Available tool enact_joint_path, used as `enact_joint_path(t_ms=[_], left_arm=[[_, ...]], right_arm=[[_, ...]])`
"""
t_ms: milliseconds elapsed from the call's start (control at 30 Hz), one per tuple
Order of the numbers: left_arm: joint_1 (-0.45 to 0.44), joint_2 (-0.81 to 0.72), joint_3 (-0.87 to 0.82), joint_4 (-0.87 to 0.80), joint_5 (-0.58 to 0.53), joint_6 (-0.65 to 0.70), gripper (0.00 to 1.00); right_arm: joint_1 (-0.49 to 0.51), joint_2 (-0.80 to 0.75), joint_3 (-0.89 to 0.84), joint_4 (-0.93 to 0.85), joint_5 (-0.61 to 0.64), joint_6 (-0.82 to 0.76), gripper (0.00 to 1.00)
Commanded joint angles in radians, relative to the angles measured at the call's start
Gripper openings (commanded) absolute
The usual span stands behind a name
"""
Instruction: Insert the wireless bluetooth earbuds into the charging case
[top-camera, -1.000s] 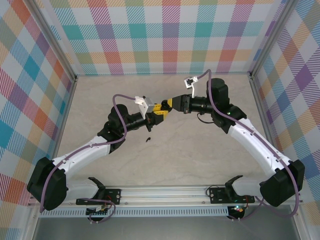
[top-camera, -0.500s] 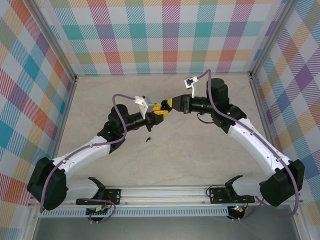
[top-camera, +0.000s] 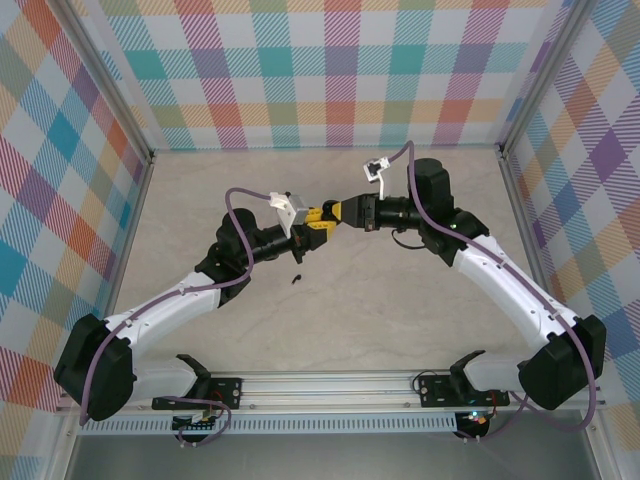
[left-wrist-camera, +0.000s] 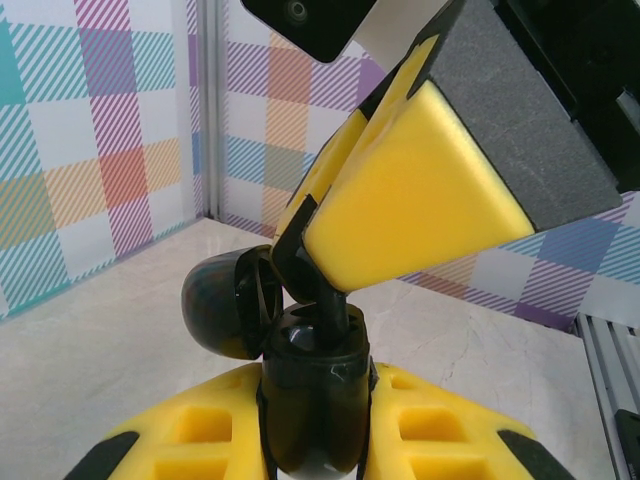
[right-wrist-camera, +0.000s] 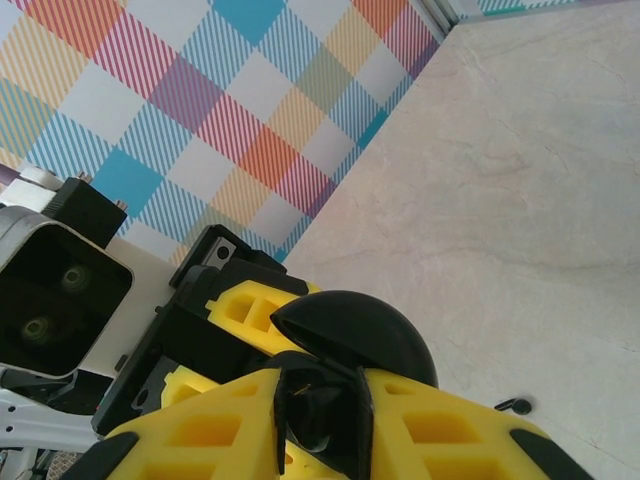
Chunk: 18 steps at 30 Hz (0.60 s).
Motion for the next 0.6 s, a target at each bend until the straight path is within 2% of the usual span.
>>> enact_joint_path(t_ms=[0,367,567], left_arm=[[-0.012,-0.021,0.012,0.059,0.006,-0.002,0.01],[-0.012,-0.017,0.024,0.042,0.025,-0.003,0.01],[-0.012,-0.011,0.031,0.019,-0.004,-0.004,0.00]], right_arm=[[0.008,0.006,0.033,-0.045,0.007,-0.039,0.27],[0.010,-0.008,0.065,-0.104,0.058,-0.072,0.46],[0.010,-0.032,0.078,-0.142,0.103,-0.104,0.49]])
